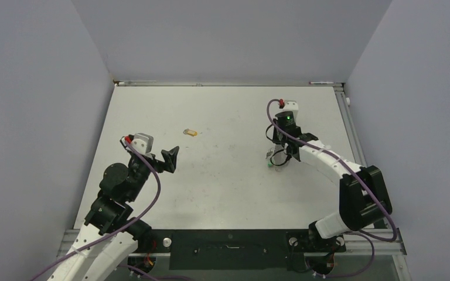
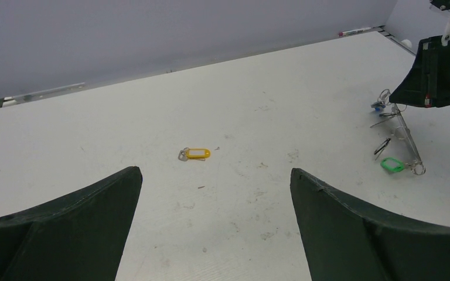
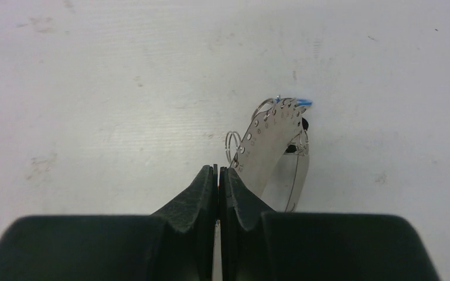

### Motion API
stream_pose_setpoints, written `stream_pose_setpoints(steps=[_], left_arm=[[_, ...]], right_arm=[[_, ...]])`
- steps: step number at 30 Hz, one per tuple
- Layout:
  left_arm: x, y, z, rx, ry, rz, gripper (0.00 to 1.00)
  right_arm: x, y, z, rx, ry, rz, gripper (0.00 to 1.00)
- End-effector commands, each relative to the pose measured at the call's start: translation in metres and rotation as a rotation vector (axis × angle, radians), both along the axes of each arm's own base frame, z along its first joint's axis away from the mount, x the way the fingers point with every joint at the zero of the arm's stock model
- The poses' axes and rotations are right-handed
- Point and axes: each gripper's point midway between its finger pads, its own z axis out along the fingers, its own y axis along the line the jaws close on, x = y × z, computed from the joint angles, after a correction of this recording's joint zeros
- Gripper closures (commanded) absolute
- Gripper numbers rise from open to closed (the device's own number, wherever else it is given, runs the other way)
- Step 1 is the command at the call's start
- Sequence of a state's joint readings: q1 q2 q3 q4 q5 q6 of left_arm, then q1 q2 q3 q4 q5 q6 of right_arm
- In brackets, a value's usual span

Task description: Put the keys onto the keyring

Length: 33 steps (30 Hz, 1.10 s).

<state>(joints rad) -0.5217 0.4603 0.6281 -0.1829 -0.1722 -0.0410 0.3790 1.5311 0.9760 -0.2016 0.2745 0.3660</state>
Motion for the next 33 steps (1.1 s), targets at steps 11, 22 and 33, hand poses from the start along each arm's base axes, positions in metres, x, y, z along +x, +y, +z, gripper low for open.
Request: stream_pose_setpoints(steps=[11, 22, 33], left_arm=[[-0.042, -0.065, 0.038, -0.116, -0.126, -0.429, 0.0], [-0.107, -0.119, 0.078, -0.276, -0.188, -0.923, 0.19], [-0.118, -0.13, 0.115, -0.34, -0.189, -1.044, 0.29]], right_arm=[[-0.069, 0.094, 0.194, 0.626, -0.57, 0.499, 0.95], [-0.151, 0.132, 0.277, 0.961, -0.8, 0.828, 0.95], [-0.22, 0.192, 0.296, 1.061, -0.827, 1.09, 0.95]])
